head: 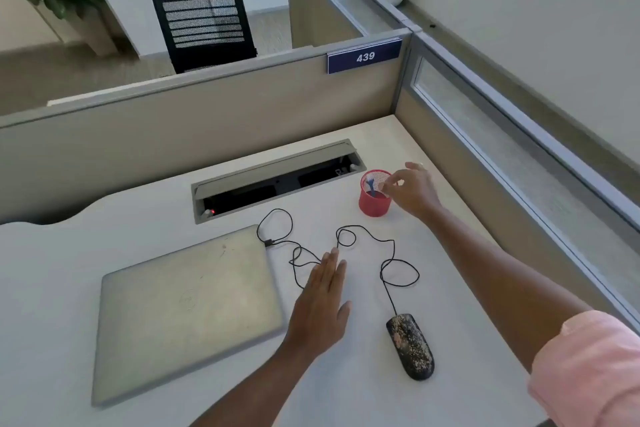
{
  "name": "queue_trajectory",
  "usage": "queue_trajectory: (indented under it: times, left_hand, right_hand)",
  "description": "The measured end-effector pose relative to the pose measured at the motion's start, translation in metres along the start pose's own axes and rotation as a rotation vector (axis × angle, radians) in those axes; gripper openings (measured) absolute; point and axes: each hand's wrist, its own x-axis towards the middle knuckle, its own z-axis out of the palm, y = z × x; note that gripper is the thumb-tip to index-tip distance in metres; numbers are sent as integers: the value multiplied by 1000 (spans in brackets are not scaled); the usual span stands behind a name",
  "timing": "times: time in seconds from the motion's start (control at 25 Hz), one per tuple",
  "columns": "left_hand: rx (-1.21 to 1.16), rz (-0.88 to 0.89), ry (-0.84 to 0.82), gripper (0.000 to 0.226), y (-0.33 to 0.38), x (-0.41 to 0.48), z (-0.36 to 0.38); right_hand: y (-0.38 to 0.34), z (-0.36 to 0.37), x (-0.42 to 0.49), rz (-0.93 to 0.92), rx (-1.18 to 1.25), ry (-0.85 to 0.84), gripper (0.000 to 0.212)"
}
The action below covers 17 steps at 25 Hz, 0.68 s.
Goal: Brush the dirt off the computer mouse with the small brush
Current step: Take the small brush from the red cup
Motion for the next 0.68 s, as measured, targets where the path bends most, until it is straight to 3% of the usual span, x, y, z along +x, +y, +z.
queue_trajectory:
  times: [0.36,0.68]
  left_hand:
    - [45,83,-36,63,4,-2,46]
    - [93,103,-3,62,0,-3,55]
  right_hand:
    - [-1,24,43,105,-217,-205,25]
    - [2,37,56,140,-280,-214,26]
